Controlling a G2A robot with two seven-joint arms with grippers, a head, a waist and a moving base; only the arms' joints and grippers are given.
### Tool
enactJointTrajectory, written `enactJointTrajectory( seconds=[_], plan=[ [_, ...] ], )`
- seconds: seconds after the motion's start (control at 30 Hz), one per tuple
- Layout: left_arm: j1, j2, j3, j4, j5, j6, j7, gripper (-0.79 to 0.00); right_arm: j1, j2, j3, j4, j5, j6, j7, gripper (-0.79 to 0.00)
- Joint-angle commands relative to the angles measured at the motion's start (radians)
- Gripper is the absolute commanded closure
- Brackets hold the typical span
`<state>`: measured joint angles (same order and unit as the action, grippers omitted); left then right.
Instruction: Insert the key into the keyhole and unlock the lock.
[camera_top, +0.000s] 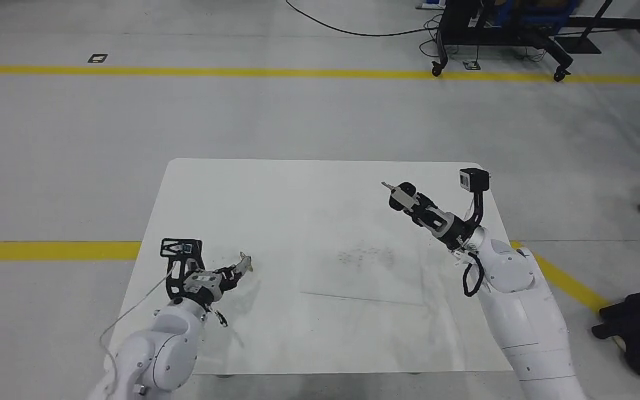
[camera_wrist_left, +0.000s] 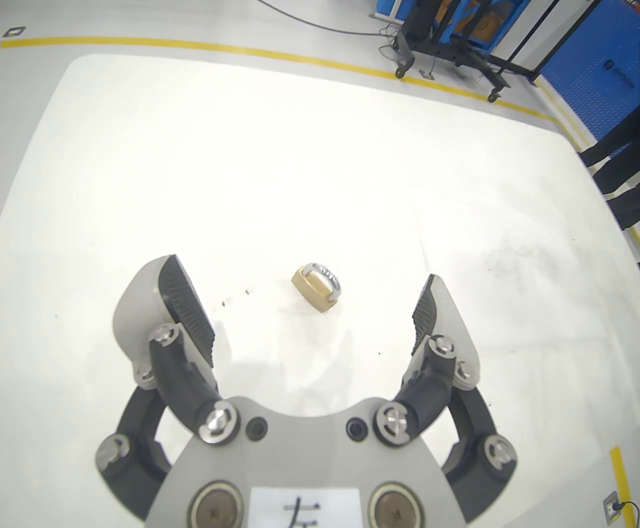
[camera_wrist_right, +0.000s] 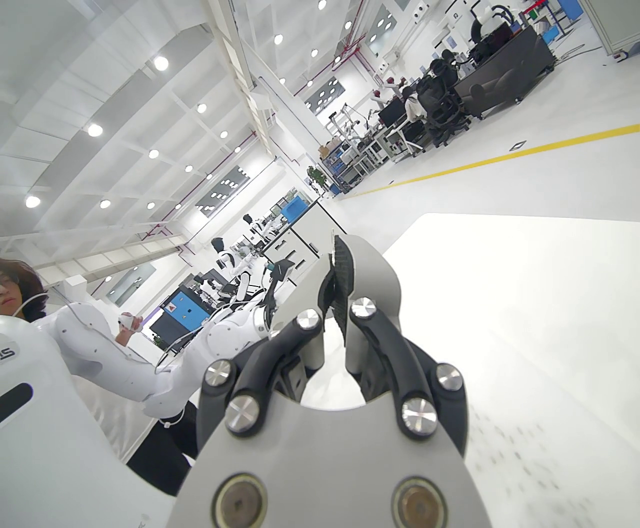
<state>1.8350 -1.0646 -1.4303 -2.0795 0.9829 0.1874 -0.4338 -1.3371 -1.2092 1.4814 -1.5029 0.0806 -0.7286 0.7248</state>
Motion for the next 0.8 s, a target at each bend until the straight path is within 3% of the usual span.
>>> enactJointTrajectory(
  seconds=[0.0,0.27,0.77],
  plan=[
    [0.012,-0.001,0.004,-0.007,0.012,0.003,-0.006,-0.785,0.000,0.000,0.000,0.000,0.000,0.000,0.000,0.000],
    [0.015,-0.005,0.038,0.001,0.115,0.054,-0.050,-0.785,0.000,0.000,0.000,0.000,0.000,0.000,0.000,0.000],
    [-0.179,-0.039,0.166,0.135,0.121,0.137,-0.127,-0.763,0.000,0.000,0.000,0.000,0.000,0.000,0.000,0.000]
  ],
)
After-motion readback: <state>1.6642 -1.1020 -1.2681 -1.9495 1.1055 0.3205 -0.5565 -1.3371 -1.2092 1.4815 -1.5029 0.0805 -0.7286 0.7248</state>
